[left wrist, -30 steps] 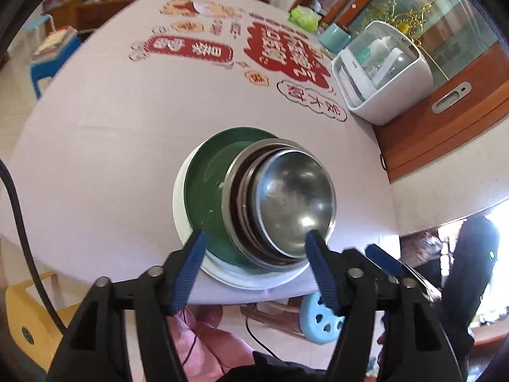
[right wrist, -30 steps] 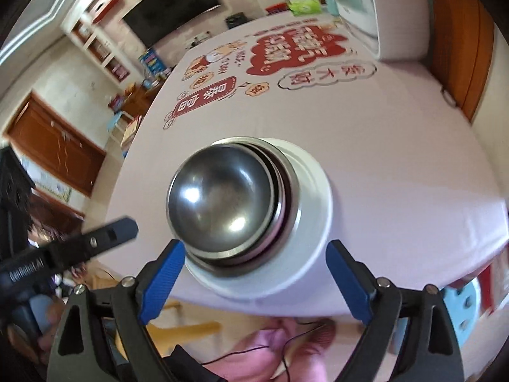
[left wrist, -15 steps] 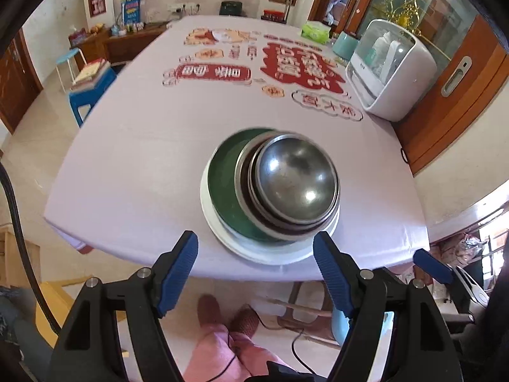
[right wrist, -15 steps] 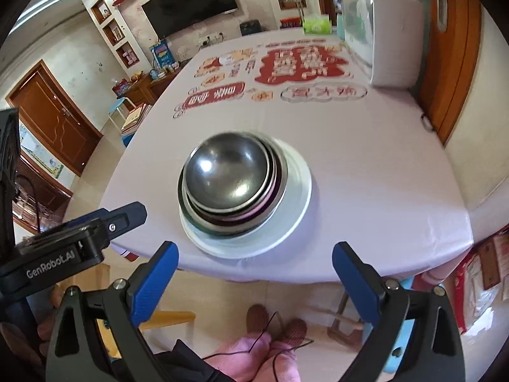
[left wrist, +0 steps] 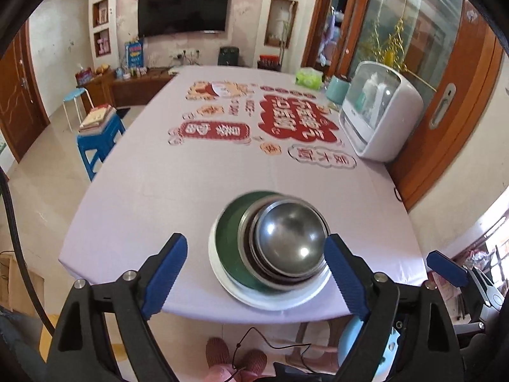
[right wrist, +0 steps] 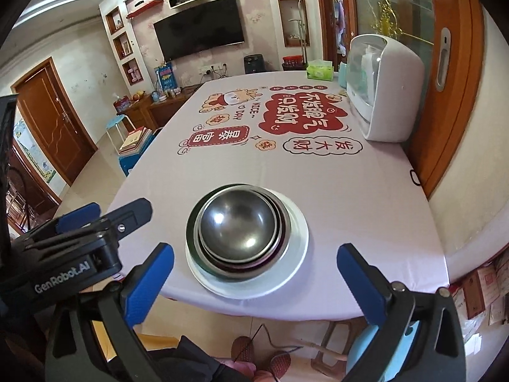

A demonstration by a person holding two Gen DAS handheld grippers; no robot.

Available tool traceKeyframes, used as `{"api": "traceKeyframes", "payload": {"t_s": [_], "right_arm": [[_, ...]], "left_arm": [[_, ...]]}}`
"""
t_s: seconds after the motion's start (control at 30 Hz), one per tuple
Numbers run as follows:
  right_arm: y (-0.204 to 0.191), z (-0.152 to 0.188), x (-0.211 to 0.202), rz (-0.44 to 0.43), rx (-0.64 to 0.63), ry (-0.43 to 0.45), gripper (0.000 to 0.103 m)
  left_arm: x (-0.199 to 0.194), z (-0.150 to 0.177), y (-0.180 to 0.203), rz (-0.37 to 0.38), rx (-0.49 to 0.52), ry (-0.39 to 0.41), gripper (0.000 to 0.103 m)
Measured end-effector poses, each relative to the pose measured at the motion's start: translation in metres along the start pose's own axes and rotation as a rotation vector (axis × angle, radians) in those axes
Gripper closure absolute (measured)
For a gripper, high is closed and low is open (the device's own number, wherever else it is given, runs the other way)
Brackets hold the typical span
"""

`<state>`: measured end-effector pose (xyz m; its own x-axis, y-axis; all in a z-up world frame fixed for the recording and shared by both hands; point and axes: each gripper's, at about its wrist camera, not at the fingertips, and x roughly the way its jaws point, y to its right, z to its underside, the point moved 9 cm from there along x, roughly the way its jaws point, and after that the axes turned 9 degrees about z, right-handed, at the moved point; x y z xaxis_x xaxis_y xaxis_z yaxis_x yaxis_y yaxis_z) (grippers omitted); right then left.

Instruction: Organize plates and bowls

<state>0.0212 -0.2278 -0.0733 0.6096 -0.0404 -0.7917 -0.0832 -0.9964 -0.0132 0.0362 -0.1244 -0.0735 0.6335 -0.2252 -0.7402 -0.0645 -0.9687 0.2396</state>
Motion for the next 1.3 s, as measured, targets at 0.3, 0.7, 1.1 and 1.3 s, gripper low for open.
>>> {"api": "traceKeyframes", "payload": {"t_s": [0.3,0.7,1.1,1.3], "right_arm": [[0.000,-0.002,0.006,-0.005,0.023,-0.036,0.000],[0.001,0.001,0.004,0.050,0.018,-0.037,0.000],[0.005,0.005,0.003,0.066,0.039,-0.051,0.000],[0.005,0.009,0.002,0.067,0.050,-0.051,0.000]], "left_arm": [[-0.002,-0.014,-0.009,-0.021,0.029,0.032,0.003],[-0.008,-0.013,-0.008,-0.093,0.072,0.047,0.001],[-0.015,-0.011,-0.006,-0.109,0.098,0.061,0.001],[-0.017,-0.012,-0.007,-0.112,0.104,0.069,0.001]]}}
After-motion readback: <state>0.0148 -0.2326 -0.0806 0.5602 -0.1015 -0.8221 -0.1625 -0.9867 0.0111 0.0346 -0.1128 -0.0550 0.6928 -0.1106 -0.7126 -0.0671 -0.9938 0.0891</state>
